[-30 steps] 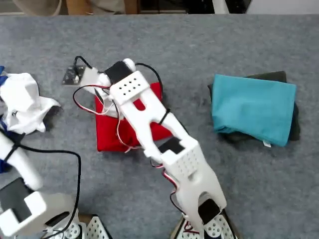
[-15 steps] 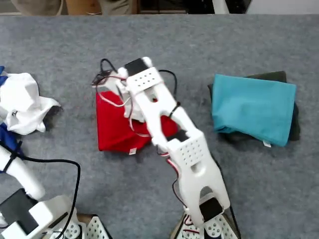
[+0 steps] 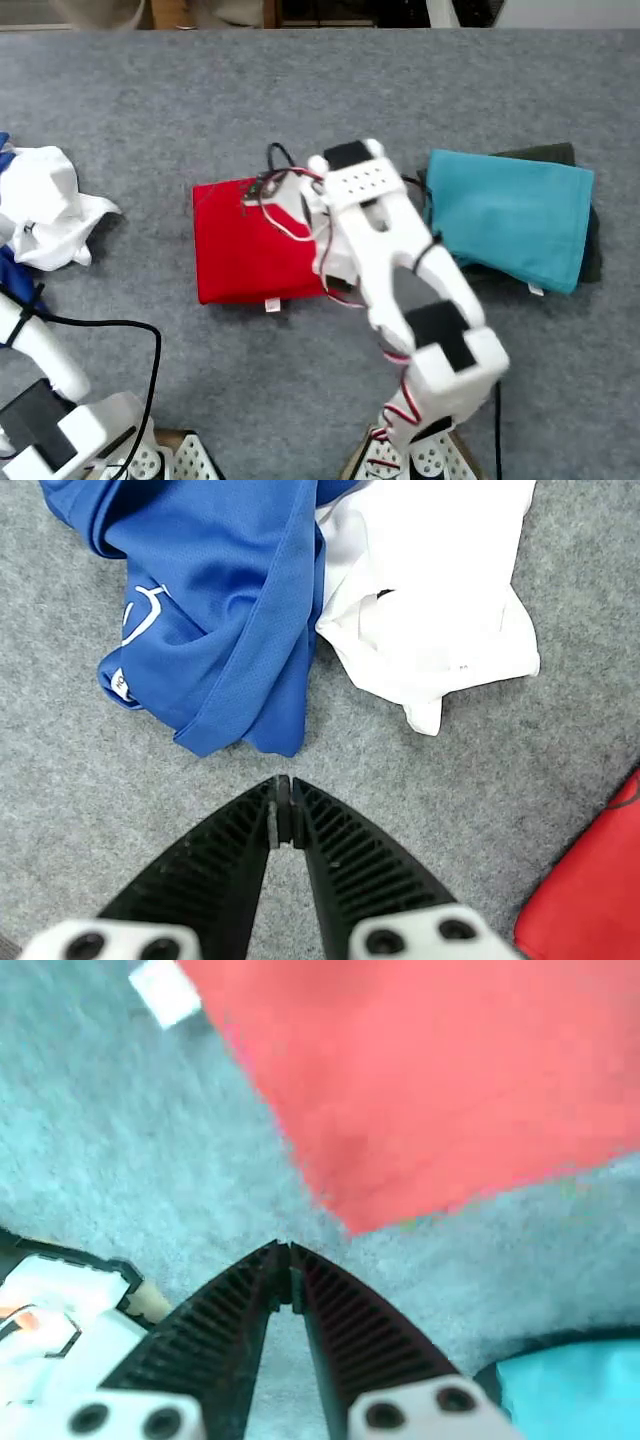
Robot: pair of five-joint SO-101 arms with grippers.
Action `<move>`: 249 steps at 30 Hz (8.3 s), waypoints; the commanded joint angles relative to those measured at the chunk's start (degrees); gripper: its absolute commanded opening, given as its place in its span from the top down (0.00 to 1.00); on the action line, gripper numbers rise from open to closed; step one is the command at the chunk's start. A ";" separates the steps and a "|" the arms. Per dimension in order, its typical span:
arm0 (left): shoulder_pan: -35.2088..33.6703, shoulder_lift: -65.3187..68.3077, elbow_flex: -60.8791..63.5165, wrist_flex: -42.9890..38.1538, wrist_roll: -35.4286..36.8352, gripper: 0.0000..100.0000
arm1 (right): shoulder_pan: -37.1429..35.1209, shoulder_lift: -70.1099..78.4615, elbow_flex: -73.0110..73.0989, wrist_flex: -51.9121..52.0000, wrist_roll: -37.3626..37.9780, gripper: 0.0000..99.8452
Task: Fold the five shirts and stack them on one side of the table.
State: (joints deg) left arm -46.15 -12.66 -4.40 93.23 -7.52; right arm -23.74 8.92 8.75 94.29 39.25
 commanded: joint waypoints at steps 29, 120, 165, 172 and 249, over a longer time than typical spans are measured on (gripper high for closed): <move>47.74 35.12 -2.81 -22.15 10.02 0.98 | 2.15 9.19 -0.40 -13.80 -11.69 1.00; 33.76 -22.81 32.88 -6.42 -4.13 0.98 | 16.40 -18.42 -12.00 -10.29 -19.25 1.00; 24.09 -22.29 28.92 -6.42 -4.13 0.98 | 49.45 -20.53 -5.49 -21.36 5.36 1.00; 4.22 -22.20 27.25 -14.68 -10.02 0.82 | 48.31 -20.44 -5.05 -19.16 5.27 0.94; -19.69 -39.87 42.20 -4.66 -19.78 0.74 | -34.33 15.78 -23.52 -7.82 -19.96 0.75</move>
State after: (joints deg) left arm -65.05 -52.40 37.98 89.54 -26.86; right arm -57.32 20.35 -6.55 83.30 20.97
